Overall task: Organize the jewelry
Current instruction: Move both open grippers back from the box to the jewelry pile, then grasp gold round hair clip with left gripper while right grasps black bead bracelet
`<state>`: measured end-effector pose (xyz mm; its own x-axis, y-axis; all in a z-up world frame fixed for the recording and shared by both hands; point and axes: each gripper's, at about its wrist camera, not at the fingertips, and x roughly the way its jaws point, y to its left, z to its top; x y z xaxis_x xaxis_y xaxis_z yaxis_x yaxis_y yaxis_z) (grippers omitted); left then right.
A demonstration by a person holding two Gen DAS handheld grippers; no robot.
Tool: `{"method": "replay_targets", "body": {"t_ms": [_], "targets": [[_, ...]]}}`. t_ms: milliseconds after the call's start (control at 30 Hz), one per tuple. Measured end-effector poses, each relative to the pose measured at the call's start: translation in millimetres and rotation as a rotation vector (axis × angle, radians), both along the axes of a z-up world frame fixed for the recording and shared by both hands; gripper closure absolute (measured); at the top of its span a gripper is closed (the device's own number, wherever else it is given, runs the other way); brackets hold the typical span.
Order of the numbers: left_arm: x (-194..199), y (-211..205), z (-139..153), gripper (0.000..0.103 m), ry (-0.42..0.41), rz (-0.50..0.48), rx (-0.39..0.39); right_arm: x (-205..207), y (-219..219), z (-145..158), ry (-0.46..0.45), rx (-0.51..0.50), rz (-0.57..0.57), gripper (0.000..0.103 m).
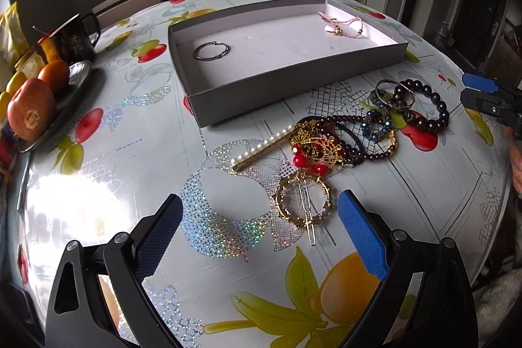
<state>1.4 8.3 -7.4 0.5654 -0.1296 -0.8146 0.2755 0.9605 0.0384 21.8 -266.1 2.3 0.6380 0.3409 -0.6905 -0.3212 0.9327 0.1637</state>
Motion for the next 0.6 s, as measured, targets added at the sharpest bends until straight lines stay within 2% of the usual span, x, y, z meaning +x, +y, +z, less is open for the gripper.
{"method": "replay_targets", "body": {"t_ms": [133,333,600], "targets": [[0,-3,-2,0.008,0.018,-0.013,-0.009,-3,4,-4,0.014,-0.018,0.018,0.005],[-9,-6,-3,0.010,-0.004,-0.041,-0.033,-6,10,-10,0.041,-0.010,0.042,0.005],[-12,-10,-3,0.012,-0.016,-0.063,-0.034,-7,14,-9,0.019,-0.044,0.051,0.005]]}}
